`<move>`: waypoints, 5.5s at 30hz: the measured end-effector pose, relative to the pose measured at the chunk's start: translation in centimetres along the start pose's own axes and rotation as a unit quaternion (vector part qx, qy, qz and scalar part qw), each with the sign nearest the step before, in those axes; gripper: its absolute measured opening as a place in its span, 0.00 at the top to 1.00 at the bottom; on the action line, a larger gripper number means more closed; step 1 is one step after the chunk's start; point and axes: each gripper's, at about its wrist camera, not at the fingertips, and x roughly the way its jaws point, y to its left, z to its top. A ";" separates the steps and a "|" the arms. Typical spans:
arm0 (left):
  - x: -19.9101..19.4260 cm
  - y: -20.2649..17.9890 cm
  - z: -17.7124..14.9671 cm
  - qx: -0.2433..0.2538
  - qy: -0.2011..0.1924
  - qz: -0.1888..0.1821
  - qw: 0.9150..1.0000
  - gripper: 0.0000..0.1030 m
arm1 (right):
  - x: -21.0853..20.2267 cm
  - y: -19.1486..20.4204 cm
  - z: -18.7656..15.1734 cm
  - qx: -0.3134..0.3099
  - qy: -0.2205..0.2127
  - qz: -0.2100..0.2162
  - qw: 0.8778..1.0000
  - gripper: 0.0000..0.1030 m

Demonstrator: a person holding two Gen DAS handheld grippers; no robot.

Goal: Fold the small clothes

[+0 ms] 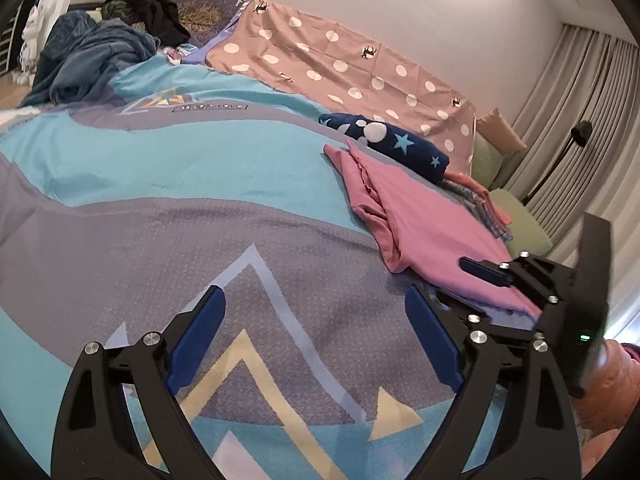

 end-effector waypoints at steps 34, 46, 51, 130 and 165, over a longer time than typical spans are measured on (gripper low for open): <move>24.6 -1.3 16.7 -0.072 0.140 -0.193 0.968 1.00 | 2.2 0.1 3.5 0.006 -0.041 0.038 0.998 0.96; 25.2 3.0 17.6 -0.113 0.090 -0.118 0.982 1.00 | 2.7 0.3 3.1 0.014 -0.024 0.075 0.997 0.96; 21.3 3.7 18.1 -0.128 0.072 -0.143 0.979 0.49 | 1.5 0.0 3.0 0.025 -0.043 0.071 0.996 0.85; 19.5 -19.4 19.9 0.018 0.142 -0.019 0.989 0.91 | -10.2 -16.6 -10.4 0.423 -0.164 0.210 0.867 0.96; 34.6 -40.5 10.1 0.203 0.253 0.042 0.945 0.91 | -7.4 -23.0 -27.2 0.618 -0.123 0.148 0.762 0.96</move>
